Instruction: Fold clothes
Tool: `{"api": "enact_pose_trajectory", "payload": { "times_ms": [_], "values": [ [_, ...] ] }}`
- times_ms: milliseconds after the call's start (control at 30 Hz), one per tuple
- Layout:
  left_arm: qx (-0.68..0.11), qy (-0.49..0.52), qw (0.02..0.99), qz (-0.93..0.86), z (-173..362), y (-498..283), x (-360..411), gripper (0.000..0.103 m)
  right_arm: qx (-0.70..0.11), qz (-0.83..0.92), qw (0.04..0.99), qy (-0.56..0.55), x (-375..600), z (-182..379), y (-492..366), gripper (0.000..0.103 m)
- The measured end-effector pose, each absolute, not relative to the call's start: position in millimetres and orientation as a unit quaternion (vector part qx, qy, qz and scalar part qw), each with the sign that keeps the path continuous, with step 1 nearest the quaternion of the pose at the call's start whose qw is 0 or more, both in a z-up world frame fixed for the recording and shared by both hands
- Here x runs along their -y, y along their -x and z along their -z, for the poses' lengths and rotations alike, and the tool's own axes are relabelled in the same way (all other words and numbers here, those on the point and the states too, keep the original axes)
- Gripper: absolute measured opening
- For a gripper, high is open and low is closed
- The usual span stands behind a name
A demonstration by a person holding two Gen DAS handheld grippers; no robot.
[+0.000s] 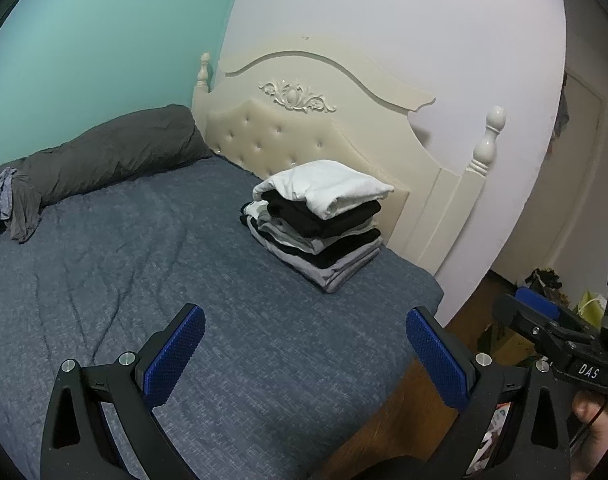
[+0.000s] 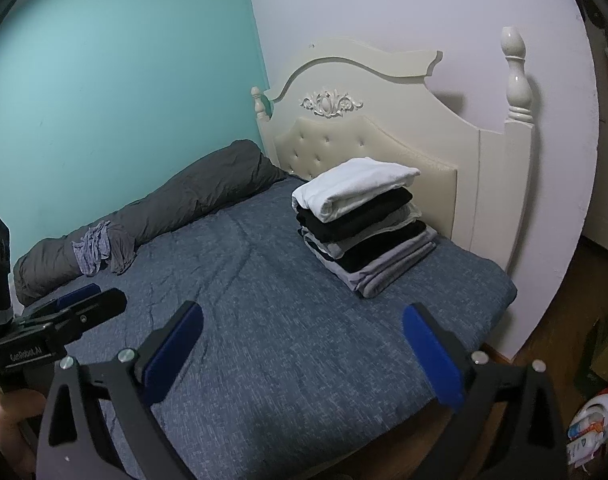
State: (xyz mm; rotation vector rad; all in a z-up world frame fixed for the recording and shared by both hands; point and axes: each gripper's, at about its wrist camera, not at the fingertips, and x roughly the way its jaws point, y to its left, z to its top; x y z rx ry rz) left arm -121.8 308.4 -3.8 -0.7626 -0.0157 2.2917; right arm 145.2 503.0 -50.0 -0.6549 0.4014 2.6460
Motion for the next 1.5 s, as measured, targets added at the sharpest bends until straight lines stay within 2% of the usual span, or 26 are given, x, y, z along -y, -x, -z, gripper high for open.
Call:
{"api": "enact_pose_trajectory", "payload": {
  "times_ms": [1500],
  "values": [
    [-0.029, 0.284, 0.339, -0.896, 19, 85, -300, 0.103, -0.138, -0.943, 0.195, 0.233, -490, 66, -170, 0.101]
  ]
}}
